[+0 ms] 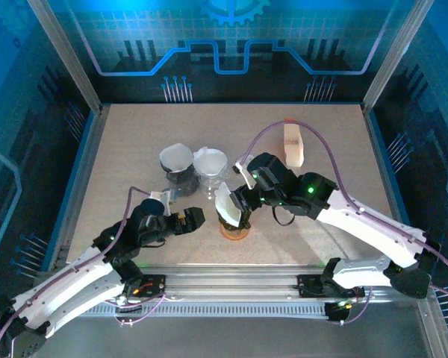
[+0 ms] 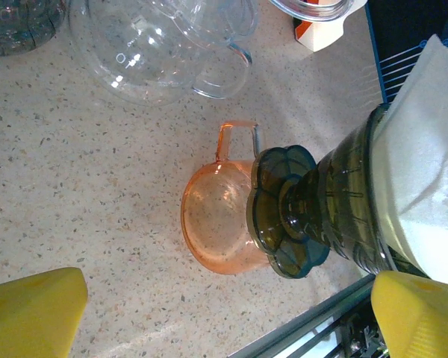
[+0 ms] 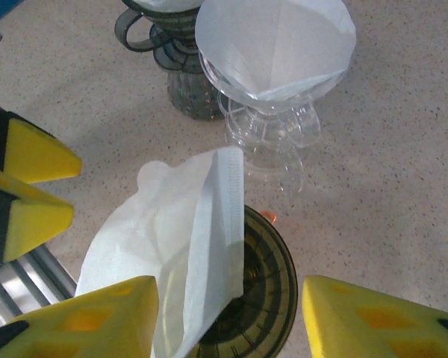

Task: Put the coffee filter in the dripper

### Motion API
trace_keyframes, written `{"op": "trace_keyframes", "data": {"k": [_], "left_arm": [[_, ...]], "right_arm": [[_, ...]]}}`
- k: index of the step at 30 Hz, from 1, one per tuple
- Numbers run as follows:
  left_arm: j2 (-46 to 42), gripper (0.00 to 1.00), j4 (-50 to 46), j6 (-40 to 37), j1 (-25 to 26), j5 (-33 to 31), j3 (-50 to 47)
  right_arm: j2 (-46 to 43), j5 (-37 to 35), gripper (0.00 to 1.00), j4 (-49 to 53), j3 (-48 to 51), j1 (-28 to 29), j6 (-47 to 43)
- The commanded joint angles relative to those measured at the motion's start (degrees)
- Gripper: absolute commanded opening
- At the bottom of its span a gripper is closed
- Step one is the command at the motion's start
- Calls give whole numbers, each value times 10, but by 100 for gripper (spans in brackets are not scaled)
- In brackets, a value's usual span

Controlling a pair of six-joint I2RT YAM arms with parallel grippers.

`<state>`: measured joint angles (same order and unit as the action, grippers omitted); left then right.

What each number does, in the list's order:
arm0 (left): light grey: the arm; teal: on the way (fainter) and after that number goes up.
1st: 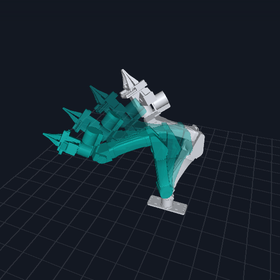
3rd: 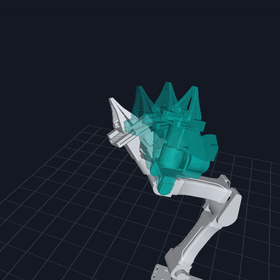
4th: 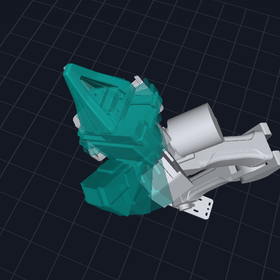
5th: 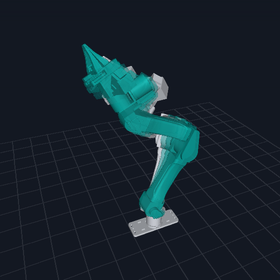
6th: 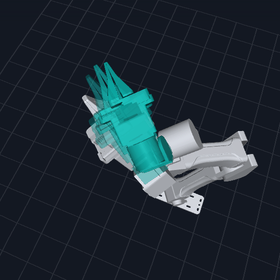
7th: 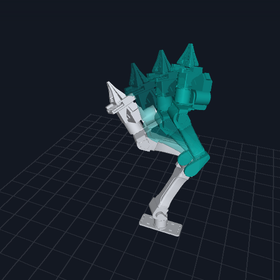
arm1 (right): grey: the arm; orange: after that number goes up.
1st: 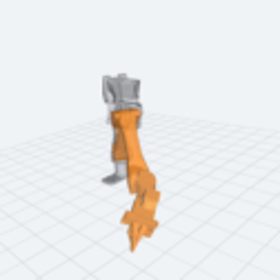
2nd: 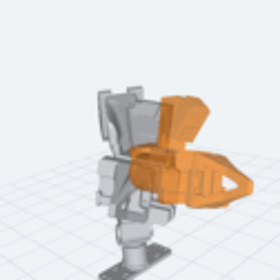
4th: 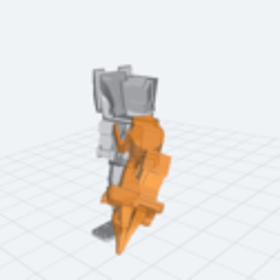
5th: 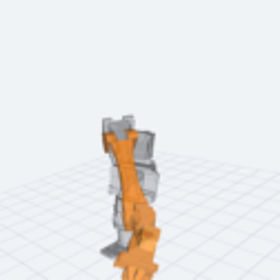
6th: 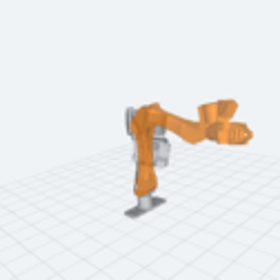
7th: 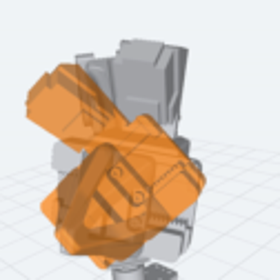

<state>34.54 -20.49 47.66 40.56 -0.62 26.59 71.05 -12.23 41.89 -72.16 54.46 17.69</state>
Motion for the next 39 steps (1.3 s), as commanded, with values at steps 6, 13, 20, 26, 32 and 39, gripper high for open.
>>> {"op": "trace_keyframes", "data": {"k": [6, 13, 20, 26, 32, 39], "left_arm": [[-16, 99, -25, -2, -4, -14, 17], [-11, 99, -25, -2, -5, -16, 25], [2, 99, -22, -5, -5, -14, 35], [11, 99, -18, -8, -5, -14, 46], [17, 99, -13, -13, -4, -18, 61], [31, 99, 35, -3, -4, -5, 54]], "right_arm": [[-1, -25, 44, -52, 24, 23, 17], [1, -14, 40, -21, 22, 22, 22], [0, 0, 41, -13, 27, 23, 28], [1, 9, 26, -26, 43, 24, 30], [3, -12, 2, -35, 50, 30, 22], [15, -108, 0, -31, 53, 43, 4]]}}
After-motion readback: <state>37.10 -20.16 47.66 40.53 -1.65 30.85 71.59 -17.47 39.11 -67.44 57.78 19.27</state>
